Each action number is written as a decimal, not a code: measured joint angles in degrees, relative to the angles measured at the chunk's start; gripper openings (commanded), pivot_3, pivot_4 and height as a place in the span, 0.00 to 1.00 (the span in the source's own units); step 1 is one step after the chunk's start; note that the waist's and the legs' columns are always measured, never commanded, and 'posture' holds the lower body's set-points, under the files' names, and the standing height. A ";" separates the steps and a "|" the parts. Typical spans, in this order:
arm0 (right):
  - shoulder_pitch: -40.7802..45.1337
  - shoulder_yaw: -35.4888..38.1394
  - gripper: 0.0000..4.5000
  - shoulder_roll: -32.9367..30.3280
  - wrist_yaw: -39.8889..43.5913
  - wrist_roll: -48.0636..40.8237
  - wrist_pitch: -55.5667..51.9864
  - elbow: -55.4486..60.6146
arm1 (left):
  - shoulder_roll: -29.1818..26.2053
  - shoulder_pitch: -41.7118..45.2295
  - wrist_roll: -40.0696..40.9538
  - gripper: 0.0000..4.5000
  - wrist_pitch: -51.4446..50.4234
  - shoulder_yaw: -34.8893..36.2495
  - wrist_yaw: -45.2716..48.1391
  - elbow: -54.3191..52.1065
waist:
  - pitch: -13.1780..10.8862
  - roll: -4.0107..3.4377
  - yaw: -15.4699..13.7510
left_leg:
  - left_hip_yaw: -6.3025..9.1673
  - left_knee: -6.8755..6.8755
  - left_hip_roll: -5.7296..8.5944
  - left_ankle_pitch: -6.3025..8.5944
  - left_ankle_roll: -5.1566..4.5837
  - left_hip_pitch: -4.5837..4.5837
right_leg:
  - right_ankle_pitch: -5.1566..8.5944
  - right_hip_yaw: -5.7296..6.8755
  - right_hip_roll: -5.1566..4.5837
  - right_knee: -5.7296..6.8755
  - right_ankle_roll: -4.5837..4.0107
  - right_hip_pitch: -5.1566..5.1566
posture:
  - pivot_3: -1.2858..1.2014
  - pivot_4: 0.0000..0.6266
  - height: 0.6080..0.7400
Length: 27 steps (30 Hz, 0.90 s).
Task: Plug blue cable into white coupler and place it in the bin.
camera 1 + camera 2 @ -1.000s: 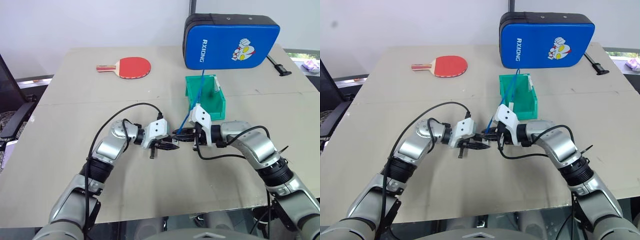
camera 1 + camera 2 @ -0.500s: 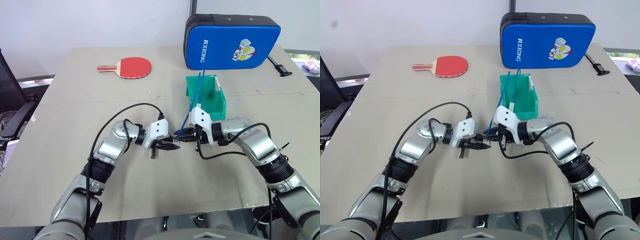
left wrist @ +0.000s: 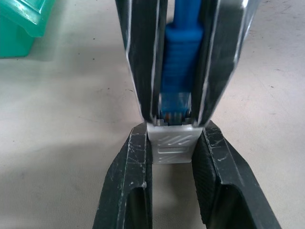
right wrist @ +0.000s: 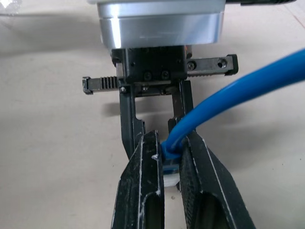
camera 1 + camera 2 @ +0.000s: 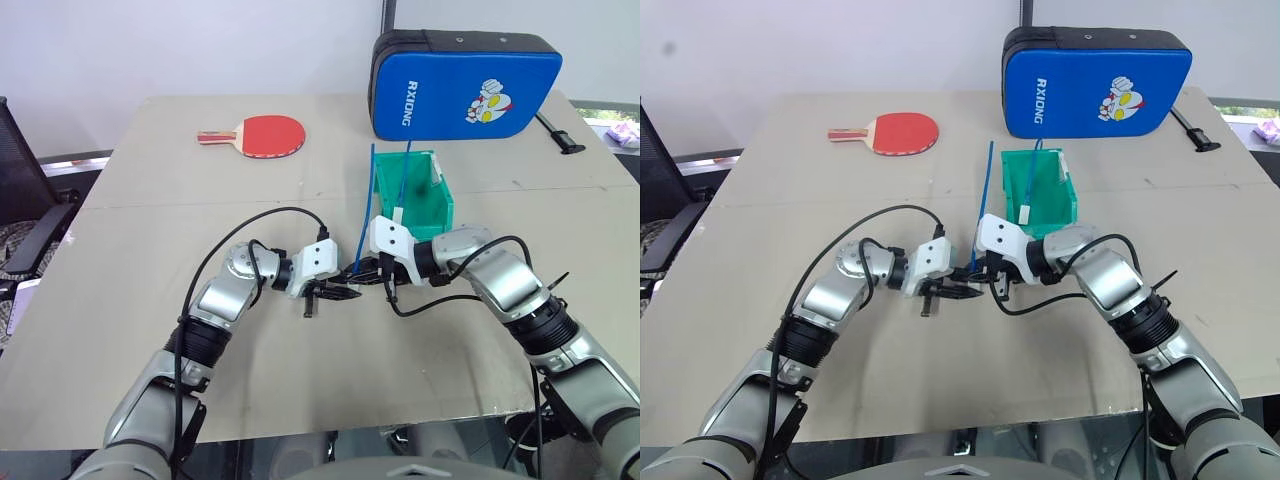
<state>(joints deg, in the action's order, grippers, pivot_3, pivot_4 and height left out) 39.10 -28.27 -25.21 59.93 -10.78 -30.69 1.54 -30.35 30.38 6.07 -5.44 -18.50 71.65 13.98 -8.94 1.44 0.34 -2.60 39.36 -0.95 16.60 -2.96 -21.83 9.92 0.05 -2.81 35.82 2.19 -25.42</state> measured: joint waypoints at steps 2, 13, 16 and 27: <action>-0.04 -0.04 0.00 0.10 0.51 0.50 0.76 -0.51 | 0.13 -0.19 -0.16 0.12 0.01 0.00 -0.49 0.00 | 0.03 -0.02 -0.01 | 0.01 0.00 -0.01 0.00 0.00 0.09 | 0.01 0.00 0.00 0.00 -0.02 0.08 | 0.52 0.24 1.00; -6.75 8.51 0.00 2.54 -2.37 -4.17 -1.63 0.67 | 0.38 -5.75 4.49 0.97 -7.80 4.60 -4.12 -9.48 | 0.22 -0.07 0.29 | 0.09 -0.01 -0.09 0.00 0.00 0.06 | -0.01 0.04 0.00 0.04 0.00 0.06 | 0.52 0.24 1.00; -11.17 16.59 0.00 1.89 -6.10 -10.85 -9.59 8.29 | -0.44 -12.50 8.98 0.97 -10.53 10.19 -6.98 -17.38 | 0.17 -0.13 0.32 | 0.08 -0.05 -0.15 0.00 0.01 -0.18 | -0.02 0.04 -0.03 0.04 0.00 -0.21 | 0.52 0.24 1.00; 0.88 37.92 0.00 -0.89 -24.26 -27.52 -35.72 12.09 | 2.75 -27.05 18.83 0.97 -14.62 19.74 -17.57 -34.63 | 0.09 -0.22 0.46 | -0.01 -0.08 -0.06 0.00 0.01 -0.11 | 0.10 0.08 -0.18 0.00 -0.24 -0.17 | 0.52 0.24 1.00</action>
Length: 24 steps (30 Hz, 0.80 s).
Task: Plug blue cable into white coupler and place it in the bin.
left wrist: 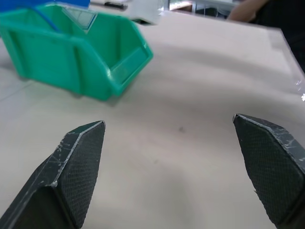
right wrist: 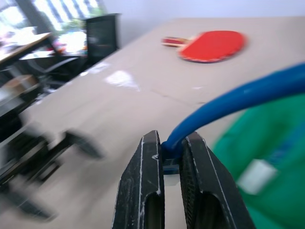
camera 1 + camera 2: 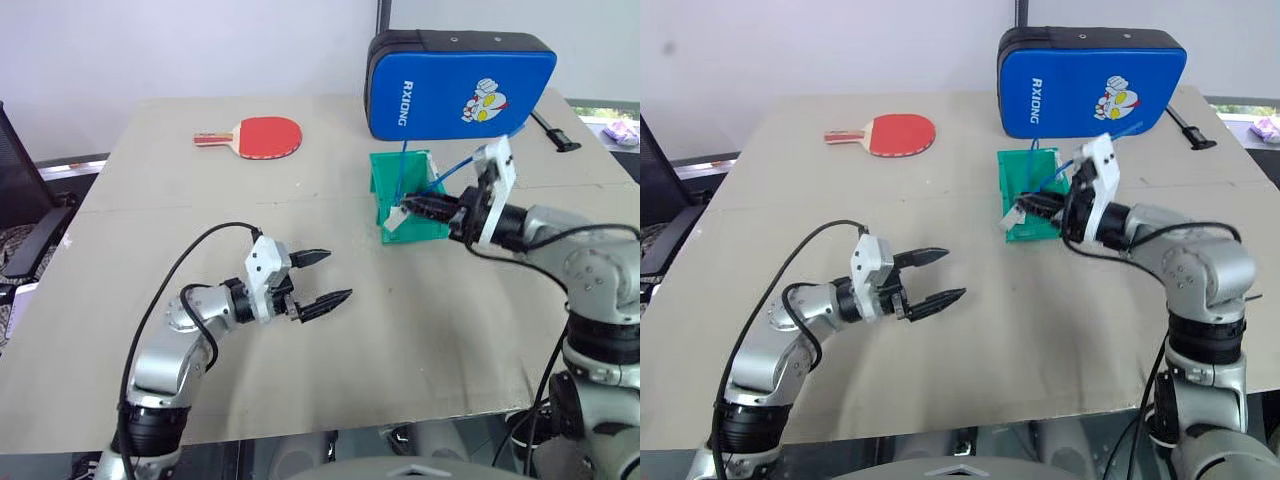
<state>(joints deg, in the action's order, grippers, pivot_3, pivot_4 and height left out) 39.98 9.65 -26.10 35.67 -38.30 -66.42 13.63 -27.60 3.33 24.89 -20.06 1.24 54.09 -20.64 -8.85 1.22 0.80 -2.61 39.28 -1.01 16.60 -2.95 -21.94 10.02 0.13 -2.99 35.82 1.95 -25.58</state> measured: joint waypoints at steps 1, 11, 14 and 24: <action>1.22 -0.24 0.00 -0.79 -0.11 0.48 -0.04 -1.81 | 0.25 -0.42 0.07 0.97 0.00 0.01 -0.61 -0.45 | 0.00 0.00 -0.01 | 0.00 0.00 0.01 0.00 0.00 0.00 | 0.00 0.00 0.02 0.00 0.00 0.00 | 0.52 0.24 1.00; 14.73 -17.25 0.56 -4.09 8.65 17.01 16.04 -38.35 | 1.16 -2.43 3.97 1.00 -0.19 1.25 -5.36 -4.72 | -0.01 -0.01 -0.01 | 0.00 -0.11 -0.01 0.01 -0.01 -0.12 | -0.12 -0.05 0.17 -0.18 0.21 -0.05 | 0.52 0.24 1.00; 15.57 -17.18 0.84 -5.89 10.83 17.93 17.86 -40.49 | 1.12 -5.20 4.56 1.00 -0.05 1.61 -6.18 -6.26 | -0.03 -0.05 -0.20 | 0.05 -0.11 -0.01 0.03 -0.04 -0.25 | -0.13 0.00 0.11 -0.31 0.21 -0.09 | 0.52 0.24 1.00; -8.62 7.22 0.99 -15.90 13.72 0.59 9.55 -1.68 | -0.58 -10.49 4.46 1.00 2.91 3.07 -5.58 -5.25 | -0.07 -0.12 -1.57 | 0.53 -0.08 -0.03 0.06 -0.09 -0.56 | -0.12 0.39 0.10 -0.66 0.23 -0.07 | 0.52 0.24 1.00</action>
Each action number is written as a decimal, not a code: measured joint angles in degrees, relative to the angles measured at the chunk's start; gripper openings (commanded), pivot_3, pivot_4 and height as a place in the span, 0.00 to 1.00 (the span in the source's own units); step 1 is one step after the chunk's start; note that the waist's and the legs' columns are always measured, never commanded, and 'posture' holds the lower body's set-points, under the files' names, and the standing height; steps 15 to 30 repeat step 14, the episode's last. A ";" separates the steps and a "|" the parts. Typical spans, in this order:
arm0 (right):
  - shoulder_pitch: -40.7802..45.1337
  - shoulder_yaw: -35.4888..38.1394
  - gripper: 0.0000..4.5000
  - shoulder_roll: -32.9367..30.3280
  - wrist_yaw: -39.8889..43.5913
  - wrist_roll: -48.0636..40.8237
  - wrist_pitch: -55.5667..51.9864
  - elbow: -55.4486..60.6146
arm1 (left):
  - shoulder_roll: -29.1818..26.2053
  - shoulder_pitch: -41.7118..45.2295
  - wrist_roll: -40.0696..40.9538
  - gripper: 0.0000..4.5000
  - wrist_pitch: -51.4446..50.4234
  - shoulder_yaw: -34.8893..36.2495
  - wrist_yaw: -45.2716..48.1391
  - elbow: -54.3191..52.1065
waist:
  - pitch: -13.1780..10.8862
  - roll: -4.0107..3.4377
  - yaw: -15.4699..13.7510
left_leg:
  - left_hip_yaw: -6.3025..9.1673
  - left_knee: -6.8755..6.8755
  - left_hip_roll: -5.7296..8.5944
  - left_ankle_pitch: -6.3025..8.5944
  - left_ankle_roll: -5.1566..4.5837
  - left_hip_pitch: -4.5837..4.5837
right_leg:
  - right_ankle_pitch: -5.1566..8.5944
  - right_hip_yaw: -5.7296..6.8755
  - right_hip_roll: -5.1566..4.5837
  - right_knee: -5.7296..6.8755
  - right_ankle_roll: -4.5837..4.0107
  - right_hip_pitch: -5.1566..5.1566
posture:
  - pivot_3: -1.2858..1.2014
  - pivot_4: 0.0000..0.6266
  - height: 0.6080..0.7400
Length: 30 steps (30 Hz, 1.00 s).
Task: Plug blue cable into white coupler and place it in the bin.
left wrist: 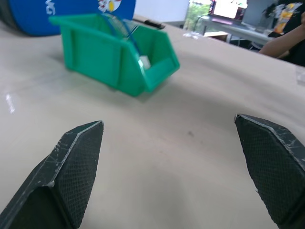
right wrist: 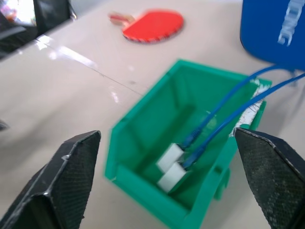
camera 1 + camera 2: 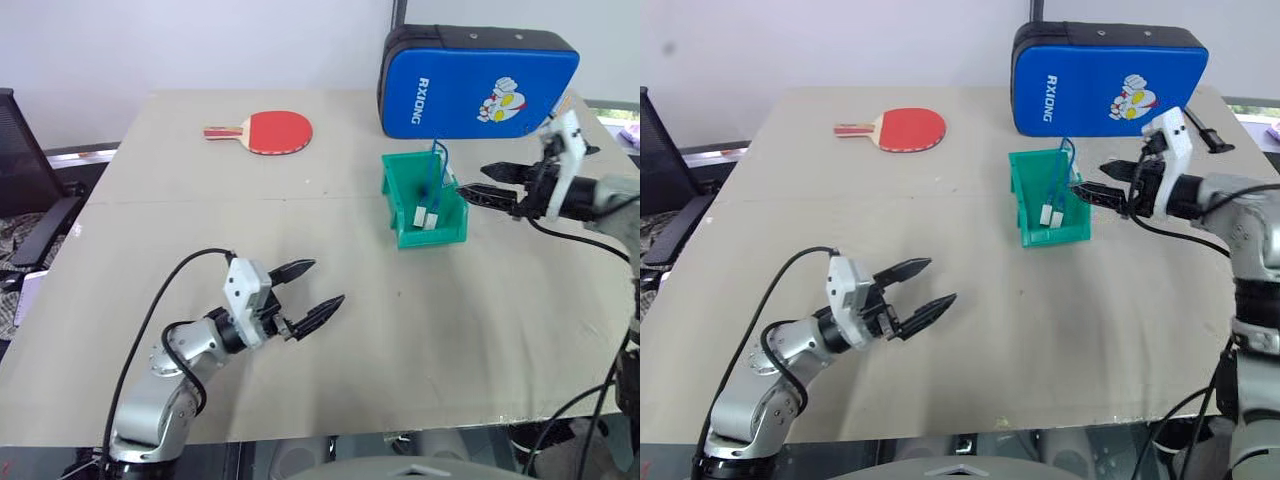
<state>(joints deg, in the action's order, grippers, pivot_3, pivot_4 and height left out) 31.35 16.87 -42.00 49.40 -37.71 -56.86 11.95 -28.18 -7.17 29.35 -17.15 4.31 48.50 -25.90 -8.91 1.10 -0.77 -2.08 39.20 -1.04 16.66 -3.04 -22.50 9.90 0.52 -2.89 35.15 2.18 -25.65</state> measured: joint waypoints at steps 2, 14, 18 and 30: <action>-6.98 4.59 0.99 0.42 -1.93 -1.77 0.16 8.21 | -1.02 -0.06 -0.04 1.00 0.52 0.17 0.80 1.49 | 0.01 0.01 -0.03 | 0.05 0.00 0.00 0.00 0.00 0.02 | 0.01 0.03 0.04 0.05 0.00 0.02 | 0.52 0.24 1.00; -54.99 13.37 0.99 2.91 -2.01 13.44 25.98 25.37 | -7.47 -5.82 0.16 1.00 2.38 6.06 5.64 6.78 | -0.01 -0.02 0.49 | -0.69 0.08 -0.11 0.00 0.02 0.65 | 0.30 -0.45 0.00 0.38 0.04 0.15 | 0.52 0.24 1.00; -54.99 13.37 0.99 2.91 -2.01 13.44 25.98 25.37 | -7.47 -5.82 0.16 1.00 2.38 6.06 5.64 6.78 | -0.01 -0.02 0.49 | -0.69 0.08 -0.11 0.00 0.02 0.65 | 0.30 -0.45 0.00 0.38 0.04 0.15 | 0.52 0.24 1.00; -54.99 13.37 0.99 2.91 -2.01 13.44 25.98 25.37 | -7.47 -5.82 0.16 1.00 2.38 6.06 5.64 6.78 | -0.01 -0.02 0.49 | -0.69 0.08 -0.11 0.00 0.02 0.65 | 0.30 -0.45 0.00 0.38 0.04 0.15 | 0.52 0.24 1.00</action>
